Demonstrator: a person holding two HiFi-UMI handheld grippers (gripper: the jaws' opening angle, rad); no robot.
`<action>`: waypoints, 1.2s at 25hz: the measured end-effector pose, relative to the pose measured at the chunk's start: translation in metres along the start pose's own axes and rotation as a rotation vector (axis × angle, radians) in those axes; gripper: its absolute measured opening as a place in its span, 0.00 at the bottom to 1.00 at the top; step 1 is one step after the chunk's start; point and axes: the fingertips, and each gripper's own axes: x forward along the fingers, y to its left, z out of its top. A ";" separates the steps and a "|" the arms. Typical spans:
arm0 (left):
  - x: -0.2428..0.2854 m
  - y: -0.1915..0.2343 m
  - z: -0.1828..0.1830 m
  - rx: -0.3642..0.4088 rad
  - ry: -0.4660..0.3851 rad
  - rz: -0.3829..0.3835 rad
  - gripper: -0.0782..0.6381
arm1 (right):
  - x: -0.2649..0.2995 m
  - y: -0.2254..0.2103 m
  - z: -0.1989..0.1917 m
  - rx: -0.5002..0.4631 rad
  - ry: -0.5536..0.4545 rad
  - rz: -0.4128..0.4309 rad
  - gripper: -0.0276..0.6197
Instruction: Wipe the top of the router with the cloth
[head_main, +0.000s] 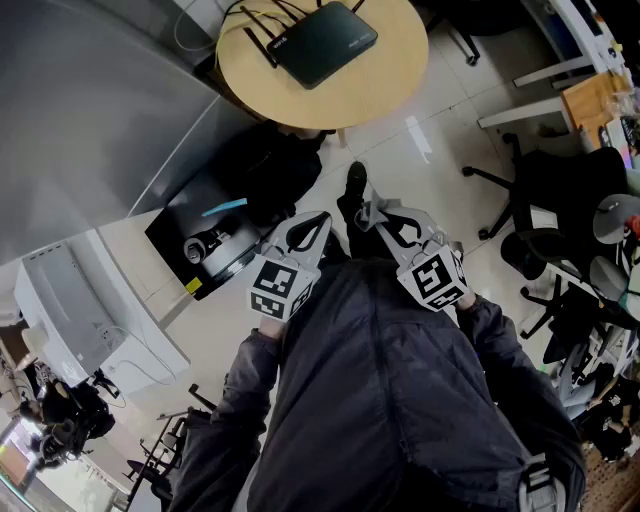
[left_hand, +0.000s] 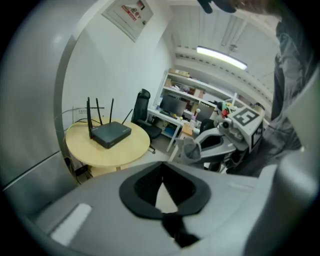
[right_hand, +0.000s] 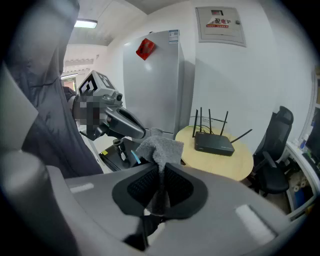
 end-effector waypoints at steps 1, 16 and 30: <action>0.010 0.005 0.011 0.000 0.001 0.001 0.11 | 0.005 -0.012 0.002 0.013 -0.007 0.012 0.09; 0.073 0.109 0.093 -0.027 0.066 0.084 0.11 | 0.091 -0.145 0.028 0.137 -0.004 0.069 0.09; 0.026 0.169 0.096 -0.051 0.040 0.131 0.11 | 0.255 -0.134 0.042 0.538 0.110 0.106 0.09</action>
